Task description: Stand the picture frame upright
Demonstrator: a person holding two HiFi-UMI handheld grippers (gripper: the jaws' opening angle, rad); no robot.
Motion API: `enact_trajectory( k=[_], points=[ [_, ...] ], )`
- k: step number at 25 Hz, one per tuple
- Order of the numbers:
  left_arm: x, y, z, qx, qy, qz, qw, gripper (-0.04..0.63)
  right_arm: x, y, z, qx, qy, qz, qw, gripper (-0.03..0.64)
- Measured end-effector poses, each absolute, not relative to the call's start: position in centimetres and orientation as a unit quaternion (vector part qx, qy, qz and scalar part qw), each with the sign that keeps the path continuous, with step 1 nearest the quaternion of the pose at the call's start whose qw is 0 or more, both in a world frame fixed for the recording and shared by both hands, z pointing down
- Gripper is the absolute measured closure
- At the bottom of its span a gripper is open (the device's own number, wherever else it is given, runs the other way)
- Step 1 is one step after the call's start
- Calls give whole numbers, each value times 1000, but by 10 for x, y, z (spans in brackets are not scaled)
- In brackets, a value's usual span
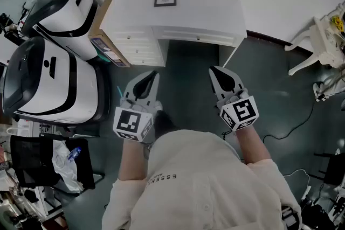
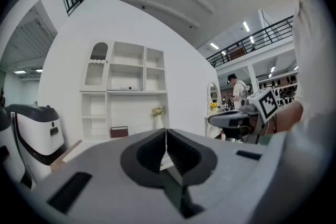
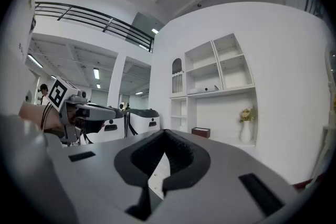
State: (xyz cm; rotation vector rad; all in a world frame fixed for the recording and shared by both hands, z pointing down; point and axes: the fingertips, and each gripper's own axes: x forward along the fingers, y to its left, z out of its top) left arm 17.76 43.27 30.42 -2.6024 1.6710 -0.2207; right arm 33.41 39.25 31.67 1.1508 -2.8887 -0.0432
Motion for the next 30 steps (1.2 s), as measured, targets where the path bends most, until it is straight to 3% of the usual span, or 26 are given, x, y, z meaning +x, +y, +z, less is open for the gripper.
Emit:
enact_trajectory(
  k=[12,16,18,19,20,30],
  points=[
    [180,441,310,-839,540,-72,8,592,334,398,324,367,-930,2,19,601],
    [185,447,303,-853,521,-27,13,591,337,390,332,384,-923,17,31,601],
    [184,446,299,-852,524,-7,12,559,339,386,335,391,-920,25,29,596],
    [183,444,299,-850,527,-7,11,495,339,384,334,391,-920,30,23,544],
    [181,442,301,-848,529,-12,10,420,339,382,334,389,-920,36,18,440],
    [161,409,327,-850,524,-55,-8,410,315,362,342,358,-933,37,27,428]
  ],
)
